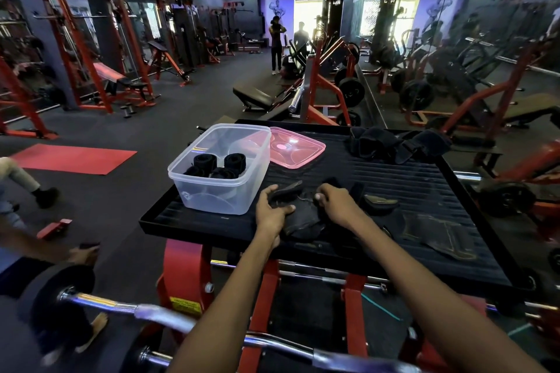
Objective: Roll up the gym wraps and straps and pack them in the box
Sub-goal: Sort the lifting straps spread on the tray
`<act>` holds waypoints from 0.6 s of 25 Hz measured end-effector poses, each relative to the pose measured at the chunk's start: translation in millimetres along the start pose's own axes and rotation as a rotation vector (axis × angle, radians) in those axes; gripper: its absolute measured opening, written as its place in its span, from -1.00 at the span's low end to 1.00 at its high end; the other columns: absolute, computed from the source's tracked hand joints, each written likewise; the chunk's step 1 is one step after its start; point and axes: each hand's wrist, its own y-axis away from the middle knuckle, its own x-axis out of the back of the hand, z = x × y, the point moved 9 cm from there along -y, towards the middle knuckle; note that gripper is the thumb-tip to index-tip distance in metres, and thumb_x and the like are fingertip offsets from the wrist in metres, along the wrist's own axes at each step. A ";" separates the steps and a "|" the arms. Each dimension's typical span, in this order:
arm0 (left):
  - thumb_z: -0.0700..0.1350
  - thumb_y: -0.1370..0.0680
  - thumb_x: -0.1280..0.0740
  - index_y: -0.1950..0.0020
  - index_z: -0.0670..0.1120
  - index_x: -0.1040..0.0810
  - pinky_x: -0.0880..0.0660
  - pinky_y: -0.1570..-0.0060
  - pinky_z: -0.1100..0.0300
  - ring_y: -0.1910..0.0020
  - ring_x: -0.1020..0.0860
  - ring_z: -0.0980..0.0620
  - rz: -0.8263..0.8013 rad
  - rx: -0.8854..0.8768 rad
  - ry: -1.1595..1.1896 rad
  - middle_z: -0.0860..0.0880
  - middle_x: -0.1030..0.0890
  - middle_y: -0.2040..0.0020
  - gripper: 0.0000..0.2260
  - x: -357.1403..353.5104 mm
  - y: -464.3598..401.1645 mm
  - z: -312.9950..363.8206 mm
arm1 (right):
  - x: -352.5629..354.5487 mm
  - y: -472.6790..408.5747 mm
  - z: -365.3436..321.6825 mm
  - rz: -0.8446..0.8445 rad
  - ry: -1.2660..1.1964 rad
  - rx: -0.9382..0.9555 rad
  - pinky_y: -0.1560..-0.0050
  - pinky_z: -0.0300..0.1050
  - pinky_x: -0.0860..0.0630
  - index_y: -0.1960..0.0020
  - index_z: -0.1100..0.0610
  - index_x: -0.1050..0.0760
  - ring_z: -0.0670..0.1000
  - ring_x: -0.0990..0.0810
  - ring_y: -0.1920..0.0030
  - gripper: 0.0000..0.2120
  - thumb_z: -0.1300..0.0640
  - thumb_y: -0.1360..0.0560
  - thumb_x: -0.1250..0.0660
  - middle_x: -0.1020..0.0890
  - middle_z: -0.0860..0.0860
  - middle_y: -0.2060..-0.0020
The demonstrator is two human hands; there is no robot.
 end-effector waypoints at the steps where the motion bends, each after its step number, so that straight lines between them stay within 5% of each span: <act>1: -0.51 -0.34 -0.37 -0.17 -0.04 -0.46 -0.53 -0.14 0.01 -0.03 -0.53 -0.05 0.082 0.010 0.007 -0.13 -0.56 -0.14 -0.48 8.7 -2.6 -1.6 | 4.6 -0.9 0.7 -0.060 -0.007 0.017 -0.08 -0.08 -0.46 -0.13 0.16 -0.49 0.20 -0.58 -0.07 -0.76 0.29 -0.50 -0.17 -0.64 0.20 -0.04; 3: -0.49 -0.35 -0.37 -0.08 0.00 -0.48 -0.54 -0.11 0.05 0.02 -0.52 -0.03 0.218 0.043 0.028 -0.11 -0.57 -0.08 -0.53 21.9 -6.0 -5.9 | 14.4 3.4 -3.3 -0.217 0.158 0.086 -0.20 -0.09 -0.38 -0.16 0.06 -0.51 0.10 -0.56 -0.12 -0.60 0.35 -0.42 -0.13 -0.64 0.03 -0.06; 6: -0.49 -0.35 -0.37 -0.06 0.00 -0.49 -0.55 -0.03 0.10 0.05 -0.52 -0.02 0.265 0.033 0.039 -0.10 -0.57 -0.07 -0.54 25.7 -6.4 -4.7 | 21.5 14.0 8.2 -0.372 0.654 0.047 -0.36 0.15 -0.13 -0.18 -0.08 -0.50 0.03 -0.46 -0.24 -0.61 0.23 -0.41 -0.23 -0.56 -0.04 -0.16; 8: -0.48 -0.36 -0.37 -0.10 -0.03 -0.51 -0.51 0.04 0.18 0.04 -0.52 0.00 0.258 0.028 -0.001 -0.07 -0.57 -0.07 -0.55 26.2 -6.2 -5.0 | 30.0 13.2 11.8 -0.156 0.825 0.052 -0.30 0.12 -0.22 -0.17 0.00 -0.55 0.09 -0.38 -0.28 -0.69 0.10 -0.43 -0.36 -0.46 0.03 -0.20; 11: -0.45 -0.38 -0.37 -0.17 -0.06 -0.52 -0.47 0.04 0.23 0.02 -0.52 0.01 0.255 0.004 -0.083 -0.06 -0.58 -0.09 -0.55 27.1 -6.1 -1.9 | 68.3 28.4 -0.4 0.415 0.670 0.053 0.03 0.04 -0.44 0.01 0.14 -0.60 0.21 -0.47 -0.09 -0.74 -0.03 -0.43 -0.39 -0.50 0.17 -0.03; 15: -0.43 -0.38 -0.38 -0.19 -0.11 -0.51 -0.46 -0.01 0.24 -0.02 -0.53 0.00 0.218 -0.028 -0.158 -0.09 -0.58 -0.13 -0.57 22.1 -4.1 0.8 | 75.3 35.1 14.5 0.441 0.020 -0.071 -0.01 -0.08 -0.47 -0.20 0.16 -0.53 0.18 -0.60 -0.01 -0.73 0.18 -0.53 -0.23 -0.65 0.14 -0.02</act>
